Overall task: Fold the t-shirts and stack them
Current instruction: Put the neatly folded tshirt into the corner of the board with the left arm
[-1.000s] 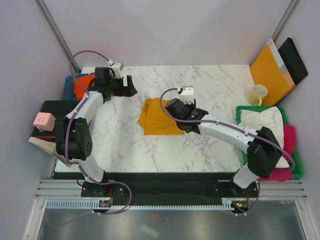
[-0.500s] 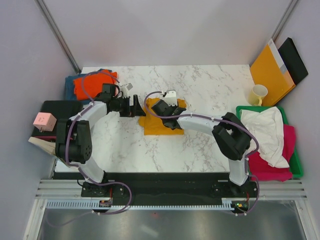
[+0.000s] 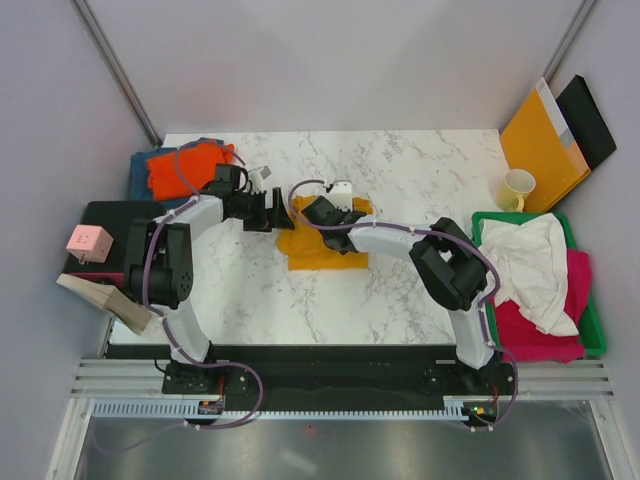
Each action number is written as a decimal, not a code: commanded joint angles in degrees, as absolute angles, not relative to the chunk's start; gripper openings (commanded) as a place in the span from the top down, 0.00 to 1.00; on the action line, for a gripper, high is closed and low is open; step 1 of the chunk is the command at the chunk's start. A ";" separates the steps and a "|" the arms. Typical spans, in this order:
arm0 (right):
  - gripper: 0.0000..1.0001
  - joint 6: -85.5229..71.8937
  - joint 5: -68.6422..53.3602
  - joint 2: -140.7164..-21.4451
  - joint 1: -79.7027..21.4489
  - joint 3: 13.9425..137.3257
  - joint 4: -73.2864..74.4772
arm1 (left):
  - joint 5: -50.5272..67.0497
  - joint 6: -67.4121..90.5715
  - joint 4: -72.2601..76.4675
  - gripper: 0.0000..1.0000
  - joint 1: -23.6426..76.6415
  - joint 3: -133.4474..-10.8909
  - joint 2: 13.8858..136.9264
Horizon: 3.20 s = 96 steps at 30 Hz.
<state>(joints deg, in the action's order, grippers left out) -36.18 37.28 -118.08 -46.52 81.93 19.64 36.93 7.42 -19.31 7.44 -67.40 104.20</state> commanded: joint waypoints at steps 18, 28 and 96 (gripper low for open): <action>0.59 -40.34 37.00 -117.77 -45.53 80.33 18.46 | 31.82 13.01 -20.04 0.05 15.82 -69.96 113.90; 0.58 -41.48 36.91 -118.39 -45.44 80.24 18.37 | 32.17 15.38 -18.63 0.56 16.26 -67.06 114.26; 0.52 -37.35 40.69 -87.18 -46.32 64.60 16.70 | 12.66 -21.61 -55.72 0.98 6.06 -141.60 130.70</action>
